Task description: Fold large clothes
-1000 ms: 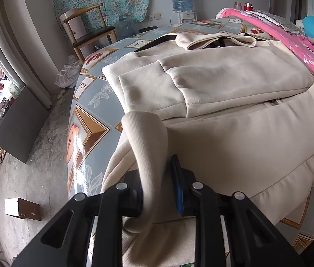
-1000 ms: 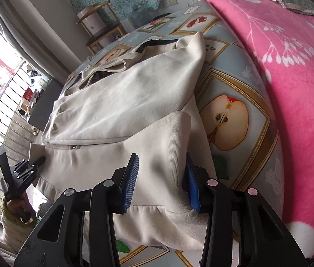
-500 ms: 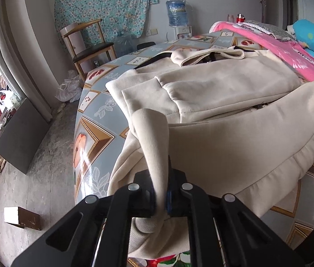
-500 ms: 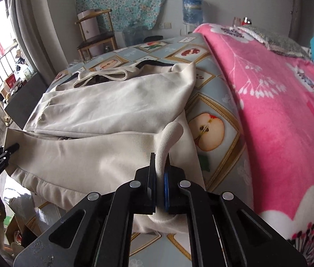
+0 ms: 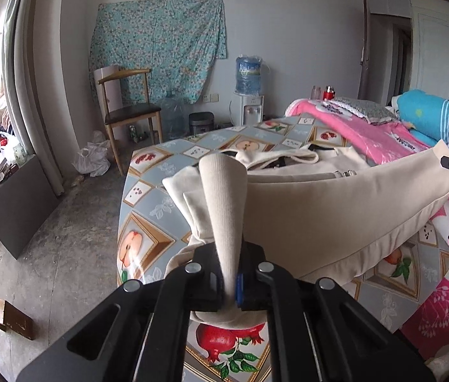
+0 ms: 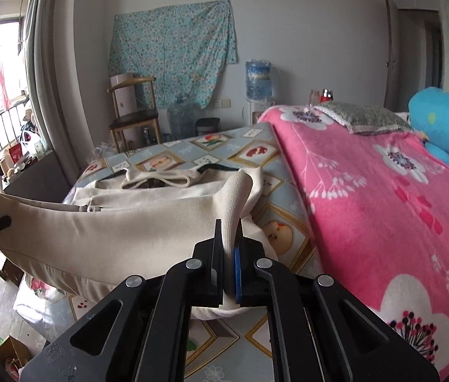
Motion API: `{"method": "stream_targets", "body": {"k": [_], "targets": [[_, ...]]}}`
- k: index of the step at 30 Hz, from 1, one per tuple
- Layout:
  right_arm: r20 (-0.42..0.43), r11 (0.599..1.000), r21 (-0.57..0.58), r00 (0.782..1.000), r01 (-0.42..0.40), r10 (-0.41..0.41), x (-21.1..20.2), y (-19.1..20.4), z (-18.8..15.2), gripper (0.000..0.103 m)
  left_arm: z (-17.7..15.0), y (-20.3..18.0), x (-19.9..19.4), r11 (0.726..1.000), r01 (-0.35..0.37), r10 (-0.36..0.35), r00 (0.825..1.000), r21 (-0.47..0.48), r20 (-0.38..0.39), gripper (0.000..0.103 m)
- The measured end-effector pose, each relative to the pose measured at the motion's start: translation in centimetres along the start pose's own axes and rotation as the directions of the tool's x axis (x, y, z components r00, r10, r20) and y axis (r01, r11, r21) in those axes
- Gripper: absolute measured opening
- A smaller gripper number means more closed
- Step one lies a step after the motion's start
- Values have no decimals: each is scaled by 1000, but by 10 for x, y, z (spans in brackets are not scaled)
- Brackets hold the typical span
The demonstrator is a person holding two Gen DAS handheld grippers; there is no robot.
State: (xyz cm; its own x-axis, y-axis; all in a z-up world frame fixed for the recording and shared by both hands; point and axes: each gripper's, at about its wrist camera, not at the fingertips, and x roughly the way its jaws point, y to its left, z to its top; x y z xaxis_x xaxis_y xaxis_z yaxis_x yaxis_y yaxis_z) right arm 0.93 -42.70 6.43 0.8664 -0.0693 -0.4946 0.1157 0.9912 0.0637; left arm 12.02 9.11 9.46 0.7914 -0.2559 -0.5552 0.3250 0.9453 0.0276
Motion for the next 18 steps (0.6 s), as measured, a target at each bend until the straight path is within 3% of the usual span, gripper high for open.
{"method": "stream_targets", "body": {"k": [4,9,14,18], "targets": [[61,1000,-18,998,-13,14,3,0,24,5,20,6,-8,1000,2,-2,999,-6,49,6],[95,998,-30,994,-55,58,28,-5,58,5,49,17,10,999,-25,23,998,21,61,6],[65,995,-51,994,-90,93,85,-6,102,5,88,47,52,999,-40,39,998,23,42,6],[19,994,-67,996,-83,85,149,-4,142,4,128,43,104,1000,-30,30,1000,9,1,6]]}}
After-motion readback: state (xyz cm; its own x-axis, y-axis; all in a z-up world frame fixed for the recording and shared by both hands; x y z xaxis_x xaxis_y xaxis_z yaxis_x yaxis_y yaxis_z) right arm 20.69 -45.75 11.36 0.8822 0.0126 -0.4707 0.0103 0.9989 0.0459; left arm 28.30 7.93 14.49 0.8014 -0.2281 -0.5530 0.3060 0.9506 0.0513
